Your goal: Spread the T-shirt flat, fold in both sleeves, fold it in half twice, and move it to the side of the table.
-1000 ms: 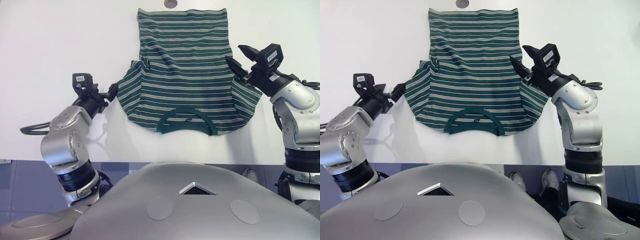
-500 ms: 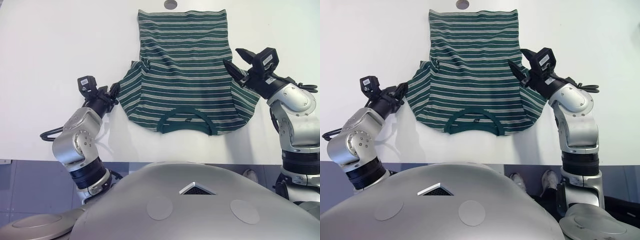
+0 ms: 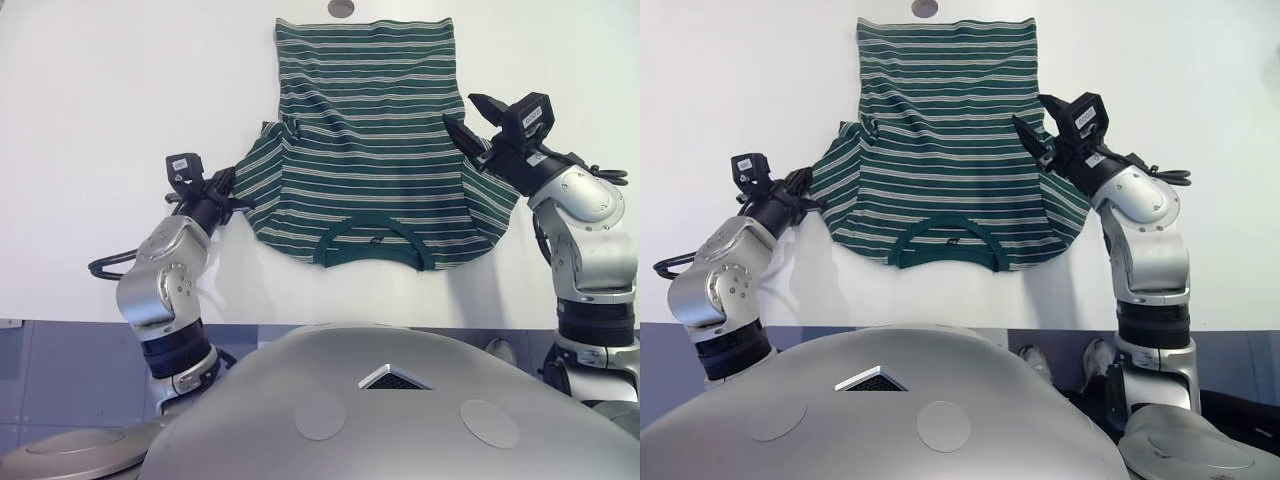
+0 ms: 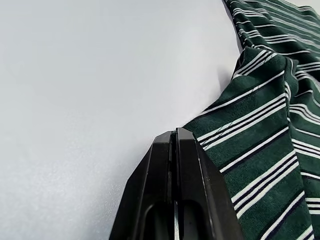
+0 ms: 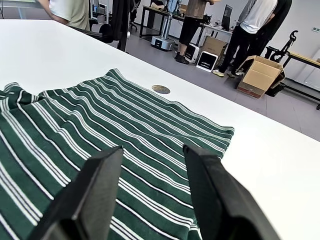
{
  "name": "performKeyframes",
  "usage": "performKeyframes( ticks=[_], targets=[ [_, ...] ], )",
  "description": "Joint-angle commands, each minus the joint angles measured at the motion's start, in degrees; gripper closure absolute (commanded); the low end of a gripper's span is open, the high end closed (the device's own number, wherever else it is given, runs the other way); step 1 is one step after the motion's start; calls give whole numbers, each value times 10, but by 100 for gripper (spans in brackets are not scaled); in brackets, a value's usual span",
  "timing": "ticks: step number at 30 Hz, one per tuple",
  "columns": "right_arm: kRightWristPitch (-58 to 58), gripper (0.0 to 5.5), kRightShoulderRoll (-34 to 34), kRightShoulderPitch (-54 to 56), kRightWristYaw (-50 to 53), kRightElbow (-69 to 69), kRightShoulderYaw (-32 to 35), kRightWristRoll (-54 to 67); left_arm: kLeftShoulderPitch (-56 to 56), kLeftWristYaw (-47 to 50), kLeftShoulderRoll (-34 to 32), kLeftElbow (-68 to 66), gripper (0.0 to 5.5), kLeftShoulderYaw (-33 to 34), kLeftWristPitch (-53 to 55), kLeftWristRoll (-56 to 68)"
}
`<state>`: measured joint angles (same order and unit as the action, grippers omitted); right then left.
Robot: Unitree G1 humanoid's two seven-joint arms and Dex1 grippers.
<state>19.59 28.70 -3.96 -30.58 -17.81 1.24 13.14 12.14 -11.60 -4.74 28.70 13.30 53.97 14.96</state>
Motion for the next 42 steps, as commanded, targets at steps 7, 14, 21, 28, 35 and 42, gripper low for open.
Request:
performKeyframes(
  ticks=[7,14,21,28,35,42],
  targets=[
    [-3,326,-10,13,22,6,8,-8,-30,-26,-80,82,549,-56,12,10],
    [17,326,-35,-34,54,-53,-3,-7,-46,-100,-164,143,549,-130,76,64],
    [48,326,-45,-75,73,-106,-10,-5,-70,-93,-158,153,549,-211,128,97],
    [47,326,-51,-79,88,-102,3,-3,-145,-62,-127,126,471,-251,148,97],
    [-19,326,-67,-78,145,-42,93,-23,-222,-65,-120,108,383,-240,30,73],
    [-16,250,-147,-225,201,-49,105,-28,-193,16,-57,77,378,-174,-134,20]
  ],
)
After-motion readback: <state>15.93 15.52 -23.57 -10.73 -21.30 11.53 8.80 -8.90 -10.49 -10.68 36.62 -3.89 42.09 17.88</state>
